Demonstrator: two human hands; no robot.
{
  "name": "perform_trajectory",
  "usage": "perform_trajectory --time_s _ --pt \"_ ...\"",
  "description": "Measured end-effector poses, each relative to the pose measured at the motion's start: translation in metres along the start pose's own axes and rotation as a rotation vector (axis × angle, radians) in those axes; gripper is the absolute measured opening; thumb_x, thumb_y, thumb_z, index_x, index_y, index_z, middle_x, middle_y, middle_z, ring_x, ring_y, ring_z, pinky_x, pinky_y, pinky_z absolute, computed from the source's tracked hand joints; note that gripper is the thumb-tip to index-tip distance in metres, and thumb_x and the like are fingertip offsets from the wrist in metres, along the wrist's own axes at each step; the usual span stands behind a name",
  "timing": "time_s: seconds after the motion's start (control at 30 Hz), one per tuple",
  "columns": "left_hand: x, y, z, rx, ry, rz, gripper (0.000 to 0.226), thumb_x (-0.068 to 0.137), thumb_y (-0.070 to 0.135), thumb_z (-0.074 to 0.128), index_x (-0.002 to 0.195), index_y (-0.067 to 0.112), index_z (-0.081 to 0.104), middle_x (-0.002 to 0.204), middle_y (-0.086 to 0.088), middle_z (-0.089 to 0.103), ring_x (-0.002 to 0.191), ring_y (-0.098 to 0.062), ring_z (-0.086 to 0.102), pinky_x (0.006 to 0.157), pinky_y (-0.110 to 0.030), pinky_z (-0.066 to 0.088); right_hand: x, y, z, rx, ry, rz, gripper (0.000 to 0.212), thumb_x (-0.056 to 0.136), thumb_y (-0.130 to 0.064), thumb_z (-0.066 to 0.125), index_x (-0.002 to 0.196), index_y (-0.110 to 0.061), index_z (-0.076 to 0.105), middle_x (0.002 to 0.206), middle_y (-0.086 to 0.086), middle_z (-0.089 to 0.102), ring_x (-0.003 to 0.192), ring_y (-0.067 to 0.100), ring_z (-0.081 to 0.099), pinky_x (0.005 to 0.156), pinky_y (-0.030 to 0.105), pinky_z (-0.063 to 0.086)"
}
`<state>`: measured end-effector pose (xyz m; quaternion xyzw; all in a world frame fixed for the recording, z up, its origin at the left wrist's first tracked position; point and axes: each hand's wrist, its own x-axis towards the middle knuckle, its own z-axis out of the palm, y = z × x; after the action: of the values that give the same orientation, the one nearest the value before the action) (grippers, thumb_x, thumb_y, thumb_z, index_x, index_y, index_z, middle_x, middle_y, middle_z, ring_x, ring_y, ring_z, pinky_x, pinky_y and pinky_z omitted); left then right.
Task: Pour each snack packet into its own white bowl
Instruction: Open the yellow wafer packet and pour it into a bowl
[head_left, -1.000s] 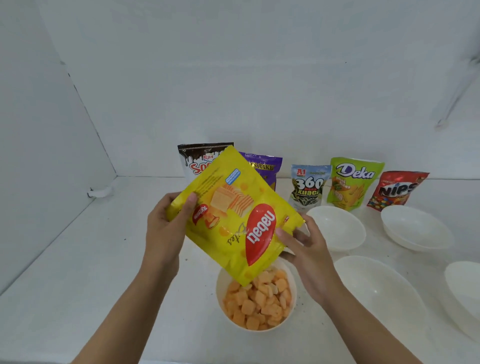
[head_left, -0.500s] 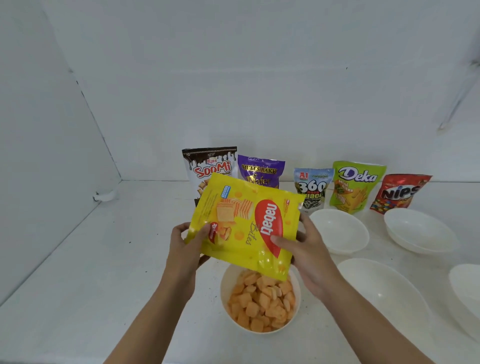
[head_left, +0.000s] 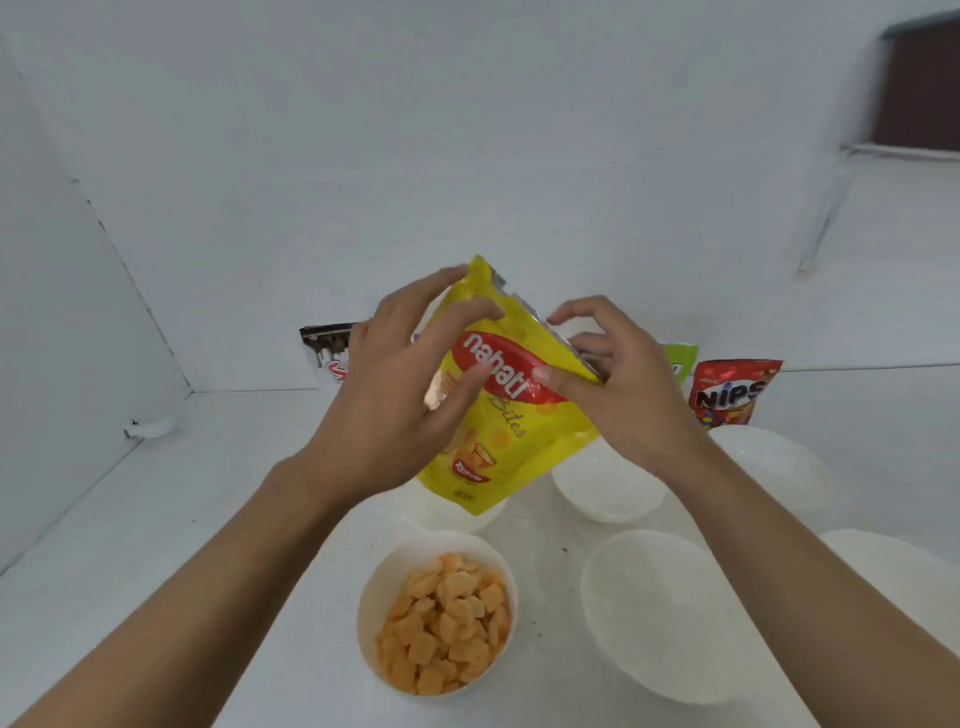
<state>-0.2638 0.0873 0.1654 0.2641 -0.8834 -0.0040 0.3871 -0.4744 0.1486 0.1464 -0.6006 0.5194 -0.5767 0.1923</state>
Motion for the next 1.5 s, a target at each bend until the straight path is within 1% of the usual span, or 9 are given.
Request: perform_trajectory --time_s 0.1,0.27,0.43,0.6,0.73,0.87,1.07,1.3,1.5 --pt "0.019 0.029 0.013 0.156 -0.052 0.057 0.039 0.101 0.042 0.046 0.139 0.036 0.050 0.159 0.007 0.034 0.147 -0.021 0.030 0.103 -0.052 0.032 -0.003 -0.015 -0.034 -0.066 -0.052 -0.037 0.032 0.085 -0.013 0.079 0.110 -0.019 0.058 0.084 0.000 0.075 0.074 0.017 0.074 0.063 0.033 0.058" --pt "0.038 0.065 0.033 0.260 -0.032 0.084 0.038 0.101 0.042 0.043 0.139 0.037 0.050 0.150 0.006 0.044 0.147 -0.023 0.030 0.101 -0.053 0.025 -0.016 -0.028 -0.084 -0.245 -0.113 -0.107 0.028 0.085 -0.019 0.079 0.109 -0.025 0.066 0.089 -0.004 0.073 0.089 0.010 0.071 0.085 0.034 0.058" --pt "0.039 0.092 0.051 0.235 -0.034 0.085 0.024 0.100 0.035 0.048 0.121 0.033 0.061 0.109 0.007 0.058 0.120 -0.025 0.049 0.094 -0.051 0.024 -0.032 -0.025 -0.117 -0.493 -0.061 -0.156 0.026 0.082 -0.030 0.079 0.104 -0.023 0.067 0.086 -0.007 0.071 0.084 0.014 0.069 0.080 0.042 0.055" --pt "0.030 0.118 0.069 0.216 -0.022 0.125 0.022 0.102 0.028 0.048 0.116 0.028 0.066 0.099 0.004 0.060 0.103 -0.028 0.055 0.092 -0.047 0.023 -0.058 -0.013 -0.134 -0.832 0.049 -0.234 0.023 0.087 -0.042 0.065 0.099 -0.023 0.070 0.084 -0.007 0.069 0.082 0.020 0.063 0.073 0.041 0.049" --pt "0.026 0.138 0.079 0.157 -0.010 0.115 0.023 0.102 0.027 0.048 0.116 0.026 0.066 0.099 0.000 0.061 0.095 -0.030 0.057 0.090 -0.048 0.026 -0.080 -0.009 -0.139 -0.985 0.194 -0.295 0.019 0.090 -0.030 0.063 0.103 -0.020 0.071 0.088 -0.003 0.067 0.084 0.026 0.061 0.075 0.041 0.043" --pt "0.018 0.158 0.084 0.051 0.034 0.115 0.022 0.103 0.027 0.050 0.117 0.025 0.066 0.103 0.000 0.062 0.094 -0.029 0.057 0.089 -0.050 0.029 -0.099 -0.012 -0.145 -0.971 0.282 -0.329 0.021 0.089 -0.017 0.064 0.109 -0.016 0.069 0.094 -0.002 0.066 0.087 0.024 0.058 0.078 0.044 0.041" --pt "0.011 0.185 0.090 -0.072 -0.011 0.115 0.023 0.102 0.030 0.052 0.120 0.026 0.067 0.104 0.004 0.064 0.096 -0.025 0.061 0.091 -0.052 0.034 -0.129 -0.016 -0.167 -0.897 0.292 -0.303 0.022 0.086 -0.018 0.066 0.107 -0.012 0.070 0.094 0.000 0.069 0.088 0.026 0.060 0.078 0.046 0.045" --pt "-0.007 0.266 0.105 -0.185 0.000 0.137 0.021 0.100 0.025 0.058 0.117 0.021 0.070 0.097 0.013 0.056 0.087 -0.021 0.063 0.078 -0.053 0.049 -0.186 -0.019 -0.235 -0.768 0.245 -0.309 0.019 0.087 -0.015 0.068 0.106 -0.013 0.070 0.096 -0.002 0.070 0.089 0.024 0.063 0.079 0.045 0.050" --pt "-0.039 0.380 0.144 -0.240 -0.003 0.054 0.018 0.100 0.019 0.060 0.114 0.016 0.072 0.094 0.000 0.064 0.083 -0.010 0.055 0.072 -0.029 0.048 -0.266 -0.013 -0.326 -0.654 0.141 -0.292 0.016 0.088 -0.014 0.068 0.103 -0.014 0.069 0.093 -0.004 0.069 0.089 0.022 0.064 0.079 0.046 0.051"
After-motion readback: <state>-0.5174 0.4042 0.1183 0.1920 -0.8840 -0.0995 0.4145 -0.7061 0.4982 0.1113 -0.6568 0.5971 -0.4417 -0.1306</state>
